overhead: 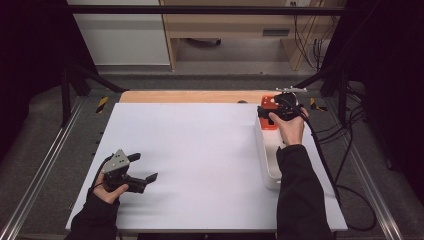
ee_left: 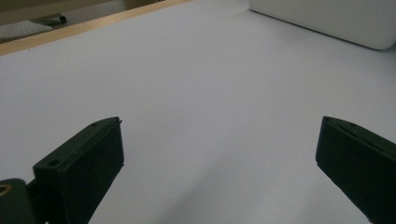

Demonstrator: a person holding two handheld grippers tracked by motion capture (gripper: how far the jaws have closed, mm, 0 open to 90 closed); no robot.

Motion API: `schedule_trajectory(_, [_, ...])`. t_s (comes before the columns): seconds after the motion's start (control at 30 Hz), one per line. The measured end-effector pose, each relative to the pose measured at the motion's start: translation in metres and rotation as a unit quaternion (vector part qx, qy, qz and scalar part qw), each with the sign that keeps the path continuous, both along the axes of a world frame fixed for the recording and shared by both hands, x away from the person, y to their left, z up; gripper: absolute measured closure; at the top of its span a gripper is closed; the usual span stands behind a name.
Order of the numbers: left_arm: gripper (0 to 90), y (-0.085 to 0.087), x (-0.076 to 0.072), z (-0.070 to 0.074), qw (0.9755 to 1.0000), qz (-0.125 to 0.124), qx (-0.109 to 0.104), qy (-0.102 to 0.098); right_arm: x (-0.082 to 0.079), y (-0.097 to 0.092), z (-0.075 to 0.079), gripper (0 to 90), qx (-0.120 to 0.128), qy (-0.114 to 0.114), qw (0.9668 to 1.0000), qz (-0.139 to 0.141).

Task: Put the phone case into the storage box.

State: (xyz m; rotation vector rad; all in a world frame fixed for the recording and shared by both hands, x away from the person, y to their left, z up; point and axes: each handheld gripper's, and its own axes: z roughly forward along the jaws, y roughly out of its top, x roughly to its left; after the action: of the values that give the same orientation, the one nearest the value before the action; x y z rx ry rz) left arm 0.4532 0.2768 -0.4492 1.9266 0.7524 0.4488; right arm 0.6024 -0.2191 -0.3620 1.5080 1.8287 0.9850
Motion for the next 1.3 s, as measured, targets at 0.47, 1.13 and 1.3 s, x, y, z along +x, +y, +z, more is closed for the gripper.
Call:
schedule_trajectory(0.47, [0.5, 0.0, -0.001, 0.001, 1.0, 0.001, -0.003, -0.002, -0.064, -0.004, 0.022, 0.6, 0.019, -0.078, 0.9887, 0.126])
schedule_trajectory(1.13, [0.5, -0.003, -0.002, 0.002, 1.0, -0.001, -0.001, -0.003, -0.139, -0.016, -0.009, 0.6, 0.041, -0.126, 0.9596, 0.248])
schedule_trajectory(1.3, [0.5, -0.004, -0.003, 0.003, 1.0, -0.002, -0.001, -0.005, -0.151, -0.025, -0.022, 0.6, 0.049, -0.133, 0.9534, 0.266])
